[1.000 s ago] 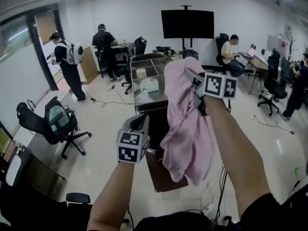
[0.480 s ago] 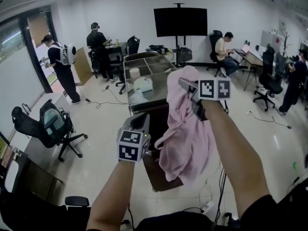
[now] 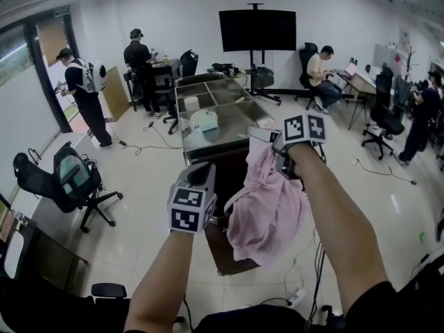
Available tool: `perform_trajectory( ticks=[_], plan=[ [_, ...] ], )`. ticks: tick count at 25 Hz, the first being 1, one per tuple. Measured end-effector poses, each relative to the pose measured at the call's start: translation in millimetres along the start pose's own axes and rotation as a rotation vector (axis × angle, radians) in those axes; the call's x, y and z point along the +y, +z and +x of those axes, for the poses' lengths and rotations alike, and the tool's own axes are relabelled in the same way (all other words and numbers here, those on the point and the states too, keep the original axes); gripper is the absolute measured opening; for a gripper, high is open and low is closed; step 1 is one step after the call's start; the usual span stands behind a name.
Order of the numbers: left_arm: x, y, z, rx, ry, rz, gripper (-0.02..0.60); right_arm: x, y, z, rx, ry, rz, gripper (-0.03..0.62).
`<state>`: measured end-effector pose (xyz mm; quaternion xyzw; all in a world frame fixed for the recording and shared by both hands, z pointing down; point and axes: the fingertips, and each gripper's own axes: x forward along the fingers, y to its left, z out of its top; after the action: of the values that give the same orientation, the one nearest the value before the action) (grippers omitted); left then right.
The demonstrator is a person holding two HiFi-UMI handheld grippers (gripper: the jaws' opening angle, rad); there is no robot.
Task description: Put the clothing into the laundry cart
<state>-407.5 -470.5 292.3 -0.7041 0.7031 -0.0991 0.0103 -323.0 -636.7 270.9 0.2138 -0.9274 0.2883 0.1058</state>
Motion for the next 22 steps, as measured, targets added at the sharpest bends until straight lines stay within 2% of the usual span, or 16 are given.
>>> perform_trajectory(
  ticks=[3,5,11,16,18,19,22],
  plan=[
    [-0.1,-0.5,0.7,-0.001,-0.001,-0.010,0.000,-12.5,-11.2,2.8,0.047,-0.043,0.031,0.635],
    [0.1,-1.0,2.1,0.003,-0.003,-0.001,0.000,-7.4,-10.3,2.0,0.045,-0.023,0.010,0.635],
    [-5.2,1.7,7.7,-0.002,-0.019,-0.018,0.000,28.4,8.8,-12.9,-0.047,0.057,-0.144,0.609],
    [-14.9,8.4,12.2,-0.011,-0.039,-0.013,0.000,41.0,16.7,-32.3,-0.088,0.061,-0.238,0.602],
    [-20.2,8.0,13.3,-0.011,-0.049,-0.021,0.000,43.4,16.4,-41.9,-0.098,0.056,-0.264,0.509],
    [-23.1,8.0,13.7,-0.013,-0.055,-0.025,0.000,44.2,16.9,-48.1,-0.109,0.050,-0.276,0.436],
    [-31.6,6.6,13.4,-0.014,-0.077,-0.044,0.000,46.6,19.0,-68.8,-0.157,0.029,-0.308,0.080]
  ],
)
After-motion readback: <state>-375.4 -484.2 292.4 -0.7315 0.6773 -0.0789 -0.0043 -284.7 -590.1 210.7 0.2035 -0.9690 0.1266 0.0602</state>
